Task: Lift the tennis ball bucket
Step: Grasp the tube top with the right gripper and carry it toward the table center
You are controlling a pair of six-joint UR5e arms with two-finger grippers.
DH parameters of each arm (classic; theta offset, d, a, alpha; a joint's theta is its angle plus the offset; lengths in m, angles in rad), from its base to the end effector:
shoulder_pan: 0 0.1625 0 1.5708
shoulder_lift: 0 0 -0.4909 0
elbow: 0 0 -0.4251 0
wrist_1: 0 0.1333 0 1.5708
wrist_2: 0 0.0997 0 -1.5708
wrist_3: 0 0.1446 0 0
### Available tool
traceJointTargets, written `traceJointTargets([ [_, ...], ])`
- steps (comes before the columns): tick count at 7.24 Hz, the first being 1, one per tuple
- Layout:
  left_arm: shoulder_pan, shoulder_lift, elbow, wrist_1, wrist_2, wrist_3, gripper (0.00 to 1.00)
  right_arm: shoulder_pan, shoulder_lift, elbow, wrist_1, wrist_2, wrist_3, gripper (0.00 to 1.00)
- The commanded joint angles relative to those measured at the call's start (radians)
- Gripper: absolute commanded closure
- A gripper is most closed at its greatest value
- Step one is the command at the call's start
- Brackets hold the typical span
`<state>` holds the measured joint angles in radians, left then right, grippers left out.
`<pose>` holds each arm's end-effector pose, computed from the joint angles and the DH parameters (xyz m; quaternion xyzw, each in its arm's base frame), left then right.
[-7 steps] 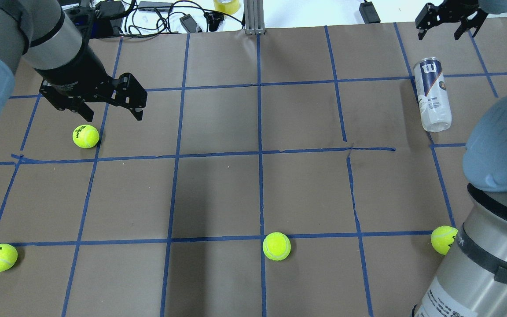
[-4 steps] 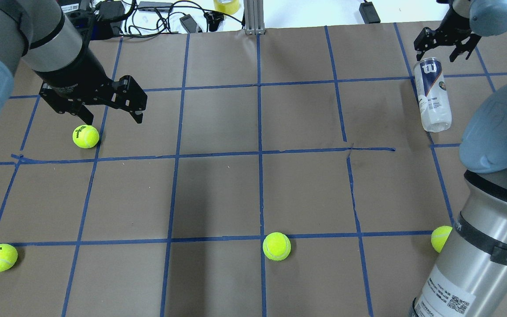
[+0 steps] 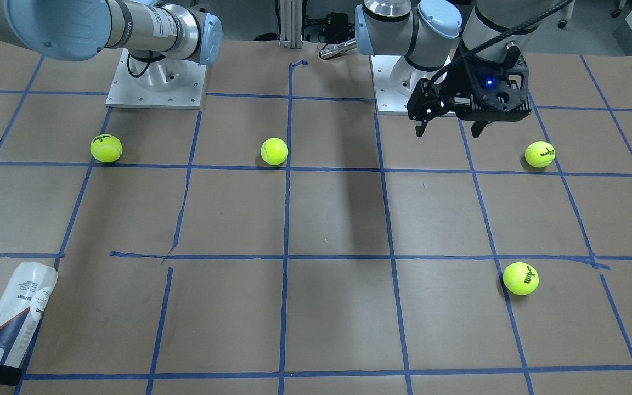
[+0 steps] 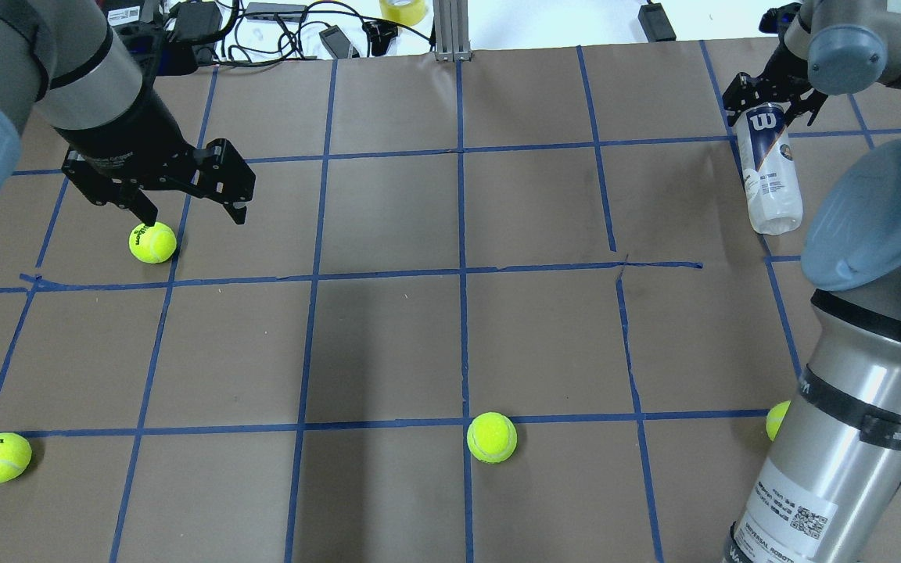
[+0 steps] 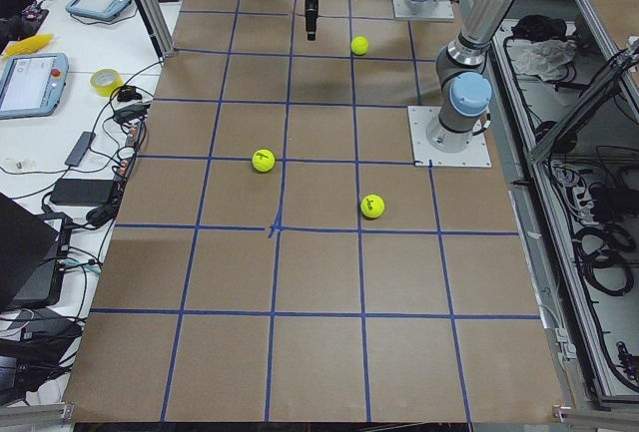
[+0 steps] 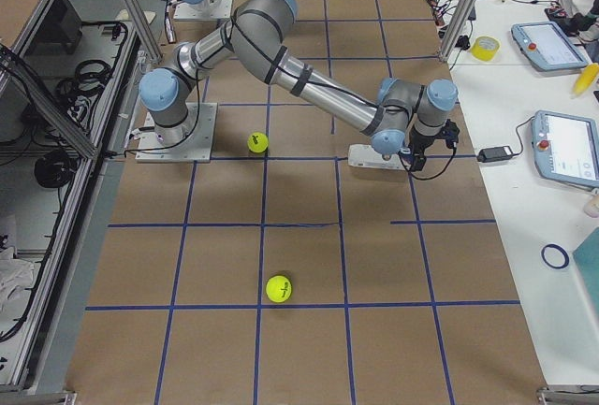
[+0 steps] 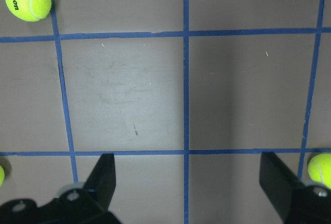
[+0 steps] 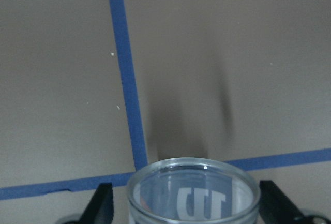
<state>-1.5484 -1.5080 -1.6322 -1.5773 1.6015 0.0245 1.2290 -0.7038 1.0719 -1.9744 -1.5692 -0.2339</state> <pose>-0.1178 -0.4960 0.5080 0.0011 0.9999 0.0029 0.0153 -0.1677 -0.8698 0.1862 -0.0539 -0.9984 0.0172 0.0043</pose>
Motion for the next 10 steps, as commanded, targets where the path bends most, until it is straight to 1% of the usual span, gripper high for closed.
traceJointTargets([
  [1,0.001,0.002,0.000,-0.001,0.002,0.000,0.00,0.000,-0.003,-0.001,0.006,0.001,-0.036,0.49],
  [2,0.002,0.002,0.000,-0.001,0.002,0.000,0.00,0.010,-0.043,-0.006,0.064,0.001,-0.051,0.57],
  [3,0.001,0.002,-0.002,-0.001,0.003,0.000,0.00,0.042,-0.095,-0.006,0.116,0.006,-0.065,0.58],
  [4,0.001,0.002,0.000,-0.001,0.002,0.000,0.00,0.111,-0.153,-0.004,0.153,0.020,-0.067,0.58],
  [5,-0.001,0.002,0.000,0.000,0.002,0.000,0.00,0.204,-0.192,0.003,0.214,0.021,-0.080,0.57],
  [6,0.002,0.002,0.000,0.000,0.002,0.000,0.00,0.299,-0.200,0.028,0.251,0.026,-0.091,0.57],
  [7,0.005,0.002,0.002,0.005,0.002,0.000,0.00,0.370,-0.200,0.042,0.241,0.082,-0.114,0.57],
  [8,0.010,0.003,0.011,-0.001,0.002,0.008,0.00,0.461,-0.197,0.045,0.212,0.081,-0.125,0.59],
  [9,0.019,0.003,0.012,-0.006,-0.001,0.014,0.00,0.518,-0.198,0.051,0.185,0.081,-0.149,0.59],
  [10,0.049,0.003,0.014,-0.006,-0.006,0.015,0.00,0.597,-0.197,0.083,0.178,0.072,-0.162,0.59],
])
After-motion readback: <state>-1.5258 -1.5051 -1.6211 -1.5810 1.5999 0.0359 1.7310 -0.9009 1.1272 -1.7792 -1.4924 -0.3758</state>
